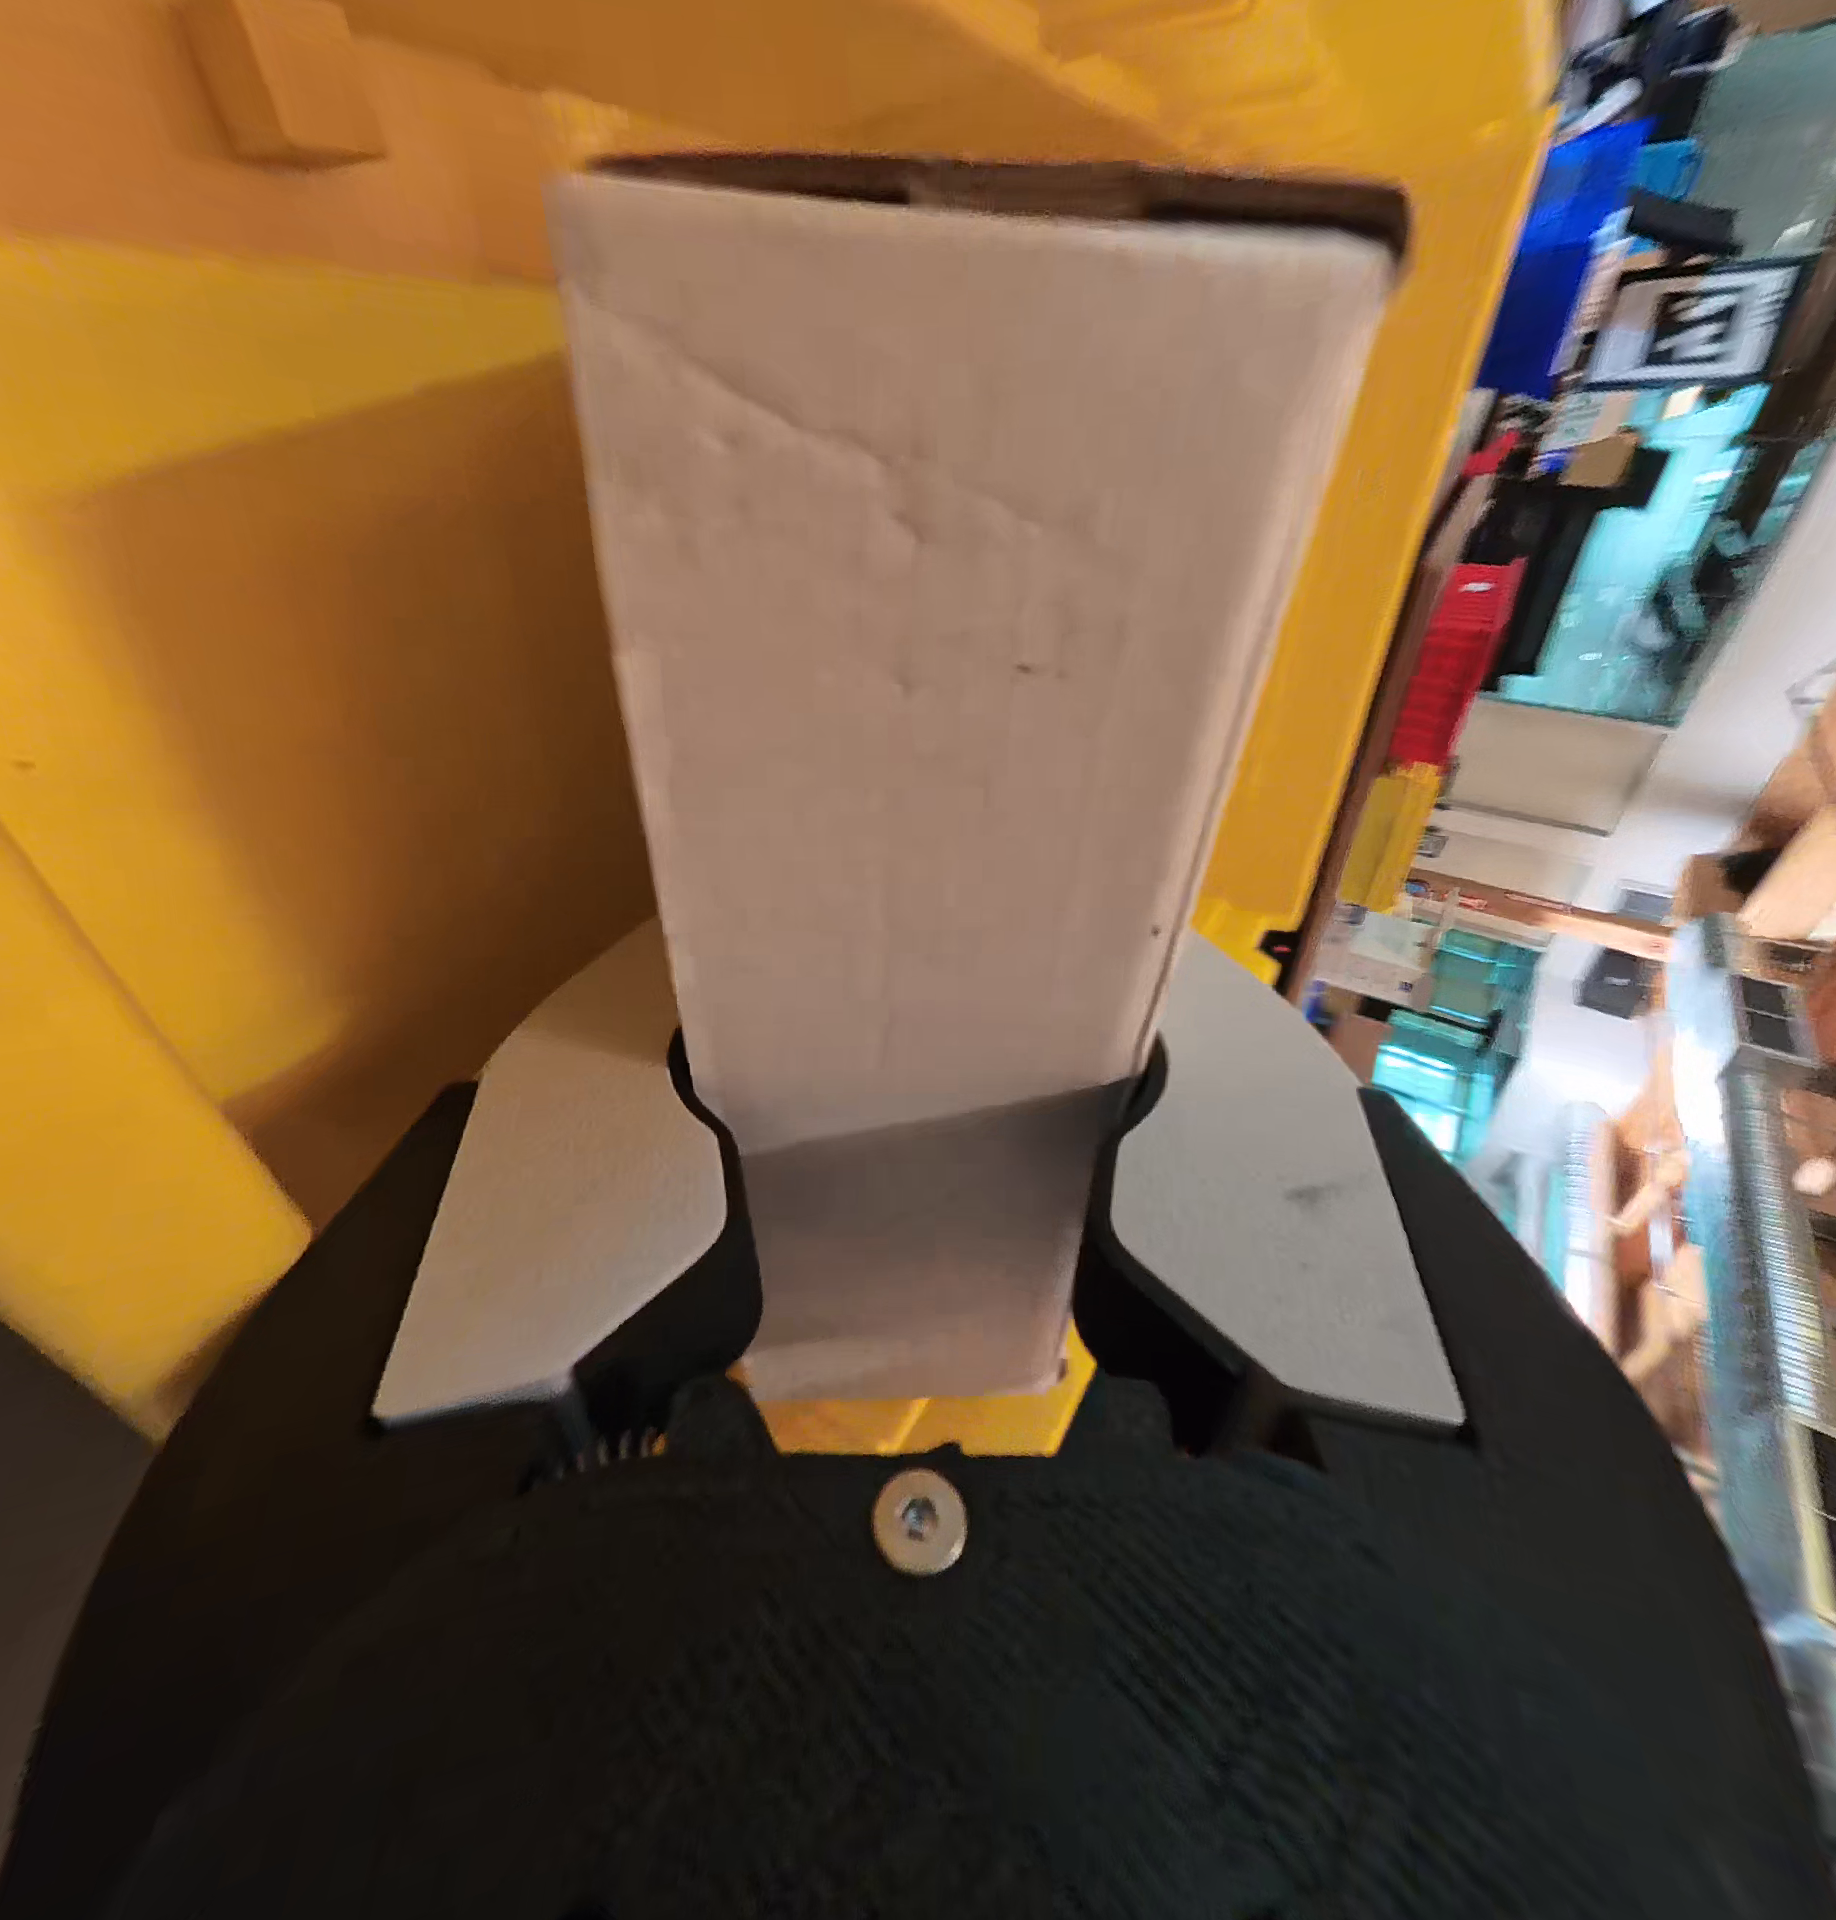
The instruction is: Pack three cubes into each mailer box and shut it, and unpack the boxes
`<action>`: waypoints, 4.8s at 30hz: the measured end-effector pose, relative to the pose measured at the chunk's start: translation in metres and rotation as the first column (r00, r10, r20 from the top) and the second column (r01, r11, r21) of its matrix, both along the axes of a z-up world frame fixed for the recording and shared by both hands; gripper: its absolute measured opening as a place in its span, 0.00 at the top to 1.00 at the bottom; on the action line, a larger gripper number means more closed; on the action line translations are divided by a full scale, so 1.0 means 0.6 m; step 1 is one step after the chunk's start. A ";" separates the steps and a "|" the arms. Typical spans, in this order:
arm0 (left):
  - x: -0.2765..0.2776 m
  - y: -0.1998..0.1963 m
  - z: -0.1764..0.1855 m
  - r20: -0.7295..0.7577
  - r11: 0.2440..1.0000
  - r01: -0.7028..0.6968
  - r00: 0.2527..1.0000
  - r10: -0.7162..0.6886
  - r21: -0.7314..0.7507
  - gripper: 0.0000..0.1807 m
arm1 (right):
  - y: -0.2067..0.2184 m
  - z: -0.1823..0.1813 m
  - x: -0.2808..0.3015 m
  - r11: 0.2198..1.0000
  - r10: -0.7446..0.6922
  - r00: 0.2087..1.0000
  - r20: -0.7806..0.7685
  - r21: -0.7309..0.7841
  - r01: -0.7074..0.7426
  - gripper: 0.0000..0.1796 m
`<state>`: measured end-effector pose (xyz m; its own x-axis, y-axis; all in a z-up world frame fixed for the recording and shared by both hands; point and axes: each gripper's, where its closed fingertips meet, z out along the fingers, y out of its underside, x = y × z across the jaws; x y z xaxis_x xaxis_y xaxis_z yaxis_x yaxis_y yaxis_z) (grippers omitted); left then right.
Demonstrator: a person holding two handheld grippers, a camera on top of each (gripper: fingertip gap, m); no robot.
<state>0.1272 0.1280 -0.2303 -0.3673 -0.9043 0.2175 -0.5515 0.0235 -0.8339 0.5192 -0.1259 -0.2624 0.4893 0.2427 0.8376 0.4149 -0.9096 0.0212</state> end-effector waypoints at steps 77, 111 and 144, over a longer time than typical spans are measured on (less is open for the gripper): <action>0.605 -0.203 -0.086 -0.420 0.923 -0.170 0.852 0.314 0.345 0.93 | -0.091 0.116 -0.196 0.471 -0.105 0.839 -0.535 0.716 0.515 0.61; -0.397 0.408 0.126 -0.413 0.873 -0.426 0.769 0.488 0.237 0.95 | 0.334 0.142 -0.438 0.414 0.430 0.632 -0.645 0.763 0.497 0.44; -0.482 0.590 -0.014 -0.497 0.687 -0.683 0.519 0.695 0.248 0.92 | 0.562 0.060 -0.431 0.616 0.306 0.698 -0.647 0.694 0.373 0.87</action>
